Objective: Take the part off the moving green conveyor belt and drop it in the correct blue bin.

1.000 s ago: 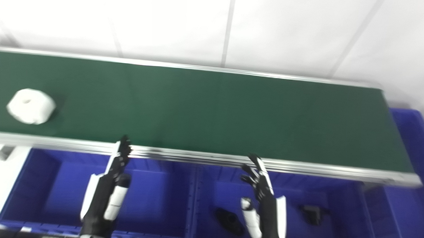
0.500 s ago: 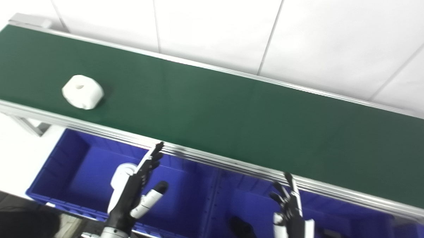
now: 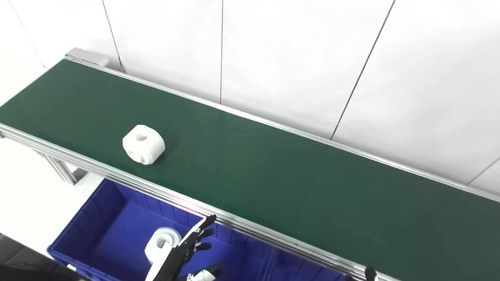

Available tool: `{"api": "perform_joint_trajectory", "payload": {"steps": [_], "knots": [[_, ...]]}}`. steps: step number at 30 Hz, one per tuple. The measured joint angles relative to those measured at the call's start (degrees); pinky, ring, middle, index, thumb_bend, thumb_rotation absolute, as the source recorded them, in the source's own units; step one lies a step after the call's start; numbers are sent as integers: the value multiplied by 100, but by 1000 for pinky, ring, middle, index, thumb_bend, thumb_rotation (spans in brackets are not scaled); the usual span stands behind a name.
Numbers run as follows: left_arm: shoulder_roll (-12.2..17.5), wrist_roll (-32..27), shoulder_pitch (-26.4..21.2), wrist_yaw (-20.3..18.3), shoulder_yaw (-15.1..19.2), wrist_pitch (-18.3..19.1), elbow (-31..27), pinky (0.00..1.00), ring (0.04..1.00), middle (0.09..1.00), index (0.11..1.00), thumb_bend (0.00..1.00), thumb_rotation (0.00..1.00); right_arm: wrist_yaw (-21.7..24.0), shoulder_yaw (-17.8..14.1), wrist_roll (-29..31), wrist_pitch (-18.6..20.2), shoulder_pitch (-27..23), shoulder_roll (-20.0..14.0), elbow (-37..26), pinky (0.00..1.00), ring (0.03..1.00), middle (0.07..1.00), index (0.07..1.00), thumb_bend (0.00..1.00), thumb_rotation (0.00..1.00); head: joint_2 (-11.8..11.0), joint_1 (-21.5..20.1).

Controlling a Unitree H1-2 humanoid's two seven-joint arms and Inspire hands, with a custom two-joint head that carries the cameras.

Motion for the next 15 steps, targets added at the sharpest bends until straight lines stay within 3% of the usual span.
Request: {"api": "perform_joint_trajectory", "payload": {"steps": [4, 6, 9, 10, 12, 15], "knots": [[6, 110, -13, 83, 8, -200, -36, 770, 886, 927, 901, 605, 698, -99, 89, -3, 0, -22, -3, 32, 788, 870, 1000, 992, 599, 1000, -44, 0], [11, 123, -44, 83, 9, -210, -118, 761, 874, 910, 902, 680, 697, -141, 131, -10, 0, -32, -10, 54, 779, 865, 1000, 991, 606, 1000, -26, 26], [15, -13, -299, -70, -4, -138, -645, 715, 847, 881, 900, 785, 605, -223, 189, -34, 0, -42, -25, 54, 783, 869, 1000, 989, 611, 1000, -18, 35], [19, -53, -480, -138, -10, -115, -795, 680, 804, 847, 886, 873, 573, -237, 206, -37, 0, -57, -34, 55, 783, 868, 992, 985, 599, 1000, -18, 35], [60, -144, -1047, -414, 18, -1, -1018, 645, 797, 839, 864, 951, 542, -272, 261, -50, 0, -104, -55, 72, 781, 871, 993, 985, 594, 1000, -35, -9], [533, -196, -2012, -942, 220, 332, -1307, 623, 800, 842, 854, 999, 511, -298, 370, -61, 0, -171, -65, 81, 786, 878, 1000, 981, 588, 1000, -35, -26]]}}
